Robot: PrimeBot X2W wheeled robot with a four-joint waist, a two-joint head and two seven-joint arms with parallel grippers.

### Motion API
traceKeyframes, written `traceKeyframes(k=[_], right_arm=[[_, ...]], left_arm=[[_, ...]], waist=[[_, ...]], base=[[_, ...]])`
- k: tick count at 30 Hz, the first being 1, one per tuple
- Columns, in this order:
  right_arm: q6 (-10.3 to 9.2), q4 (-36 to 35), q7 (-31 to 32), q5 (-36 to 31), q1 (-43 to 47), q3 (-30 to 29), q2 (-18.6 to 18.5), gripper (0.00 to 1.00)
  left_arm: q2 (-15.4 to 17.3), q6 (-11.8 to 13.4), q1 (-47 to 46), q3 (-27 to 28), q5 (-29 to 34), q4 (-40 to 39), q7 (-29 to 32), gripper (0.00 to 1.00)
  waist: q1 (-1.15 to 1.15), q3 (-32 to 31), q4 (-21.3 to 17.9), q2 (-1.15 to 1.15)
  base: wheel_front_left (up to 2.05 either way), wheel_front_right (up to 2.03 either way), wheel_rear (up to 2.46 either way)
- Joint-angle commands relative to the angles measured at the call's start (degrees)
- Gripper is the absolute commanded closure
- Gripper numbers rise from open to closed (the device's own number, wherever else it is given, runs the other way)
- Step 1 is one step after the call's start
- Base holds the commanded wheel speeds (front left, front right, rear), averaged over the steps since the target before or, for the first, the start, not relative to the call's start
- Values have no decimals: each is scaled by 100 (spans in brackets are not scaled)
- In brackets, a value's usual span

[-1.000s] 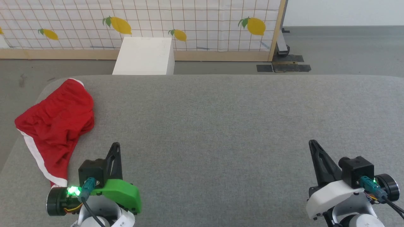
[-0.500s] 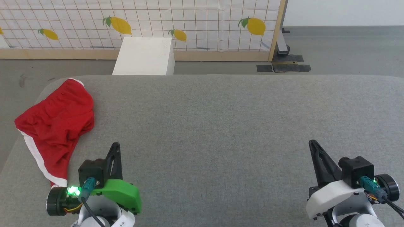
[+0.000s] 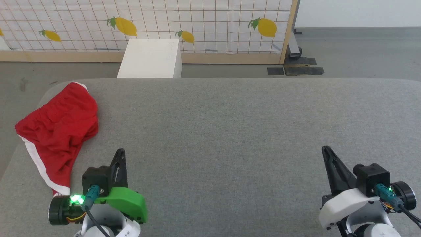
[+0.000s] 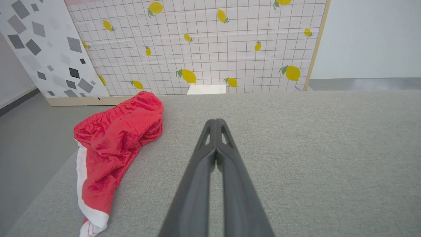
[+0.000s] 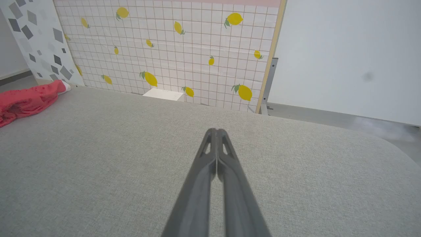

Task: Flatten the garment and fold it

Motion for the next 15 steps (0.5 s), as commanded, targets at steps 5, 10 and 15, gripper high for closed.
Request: traceKeyframes(k=[5, 10, 15], right_arm=[[0, 0, 0, 1, 2, -3, -2, 0], [0, 0, 0, 0, -1, -4, -3, 0], [-1, 0, -6, -9, -5, -11, -5, 0]], left_arm=[[1, 0, -1, -14, -1, 1, 0, 0], [1, 0, 1, -17, -1, 1, 1, 0], [1, -8, 5, -26, -8, 5, 9, 0]], waist=[[0, 0, 0, 0], [0, 1, 0, 0], [0, 5, 1, 0]], base=[[0, 0, 0], [0, 0, 0], [0, 0, 0]])
